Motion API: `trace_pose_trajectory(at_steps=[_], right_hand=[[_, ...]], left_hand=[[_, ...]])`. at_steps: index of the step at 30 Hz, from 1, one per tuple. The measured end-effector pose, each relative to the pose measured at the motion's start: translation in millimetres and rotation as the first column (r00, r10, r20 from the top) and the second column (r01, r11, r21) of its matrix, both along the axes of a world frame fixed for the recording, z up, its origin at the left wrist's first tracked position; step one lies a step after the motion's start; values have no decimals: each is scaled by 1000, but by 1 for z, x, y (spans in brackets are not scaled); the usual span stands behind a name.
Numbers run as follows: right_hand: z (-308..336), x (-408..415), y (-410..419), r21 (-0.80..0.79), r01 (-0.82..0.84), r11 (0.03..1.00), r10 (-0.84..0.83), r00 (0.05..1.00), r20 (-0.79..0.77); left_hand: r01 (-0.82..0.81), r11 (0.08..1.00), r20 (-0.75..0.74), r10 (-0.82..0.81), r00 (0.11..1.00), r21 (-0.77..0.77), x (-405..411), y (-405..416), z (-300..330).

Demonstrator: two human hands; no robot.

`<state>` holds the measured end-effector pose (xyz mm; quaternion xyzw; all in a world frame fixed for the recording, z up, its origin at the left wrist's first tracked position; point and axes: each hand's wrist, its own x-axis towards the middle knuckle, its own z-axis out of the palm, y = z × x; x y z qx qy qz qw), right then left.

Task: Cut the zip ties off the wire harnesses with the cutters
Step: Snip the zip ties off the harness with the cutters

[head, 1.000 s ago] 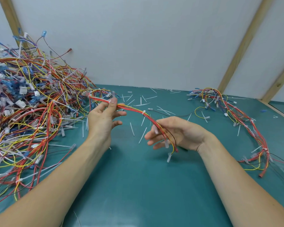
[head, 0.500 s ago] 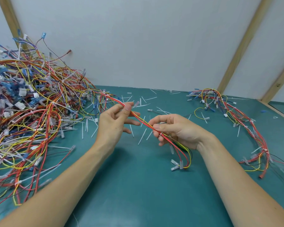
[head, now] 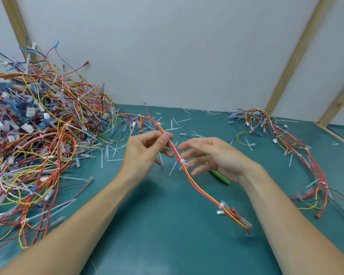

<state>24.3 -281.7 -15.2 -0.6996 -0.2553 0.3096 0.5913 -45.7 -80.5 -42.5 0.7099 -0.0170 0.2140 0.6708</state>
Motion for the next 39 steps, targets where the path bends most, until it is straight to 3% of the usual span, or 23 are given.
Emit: trace_pose_trajectory(at_steps=[3, 7, 12, 16, 18, 21, 24, 26, 28, 31, 33, 39], right_hand=[[1, -8, 15, 8, 123, 992, -123, 992, 37], [-3, -12, 24, -38, 255, 966, -233, 927, 294], [-6, -16, 26, 52, 204, 978, -211, 957, 201], [-11, -11, 30, 93, 398, 913, -408, 904, 132], [-9, -7, 26, 155, 500, 852, -518, 849, 110], [-12, -2, 18, 226, 600, 768, -640, 733, 228], [-16, -3, 18, 384, 623, 681, -732, 577, 361], [-15, -5, 19, 423, 593, 685, -712, 420, 563], [-15, -9, 23, 372, 534, 759, -605, 367, 707], [-21, -15, 31, 102, 444, 890, -342, 501, 795], [-27, -17, 35, -79, 381, 921, -168, 571, 803], [-28, -21, 33, -177, 177, 968, -33, 790, 612]], left_hand=[[102, 988, 30, -106, 994, 117, -1, -6, -1], [181, 967, 7, -185, 983, 178, -3, -11, -4], [361, 888, -126, -339, 932, 286, -4, -17, -14], [463, 827, -229, -407, 884, 319, -8, -19, -17], [392, 871, -195, -347, 917, 296, -8, -18, -14], [108, 980, -20, -106, 994, 167, -4, -11, -7], [-186, 980, 125, 177, 976, 63, 1, -1, -3], [-281, 958, 154, 270, 951, 56, 3, 5, -3], [-253, 966, 109, 247, 963, 42, 6, 7, -3], [-109, 993, -50, 108, 993, -33, 10, 2, -6], [-74, 994, -118, 64, 991, -80, 10, 2, -9], [-139, 979, -287, 92, 954, -149, 10, 14, -12]])
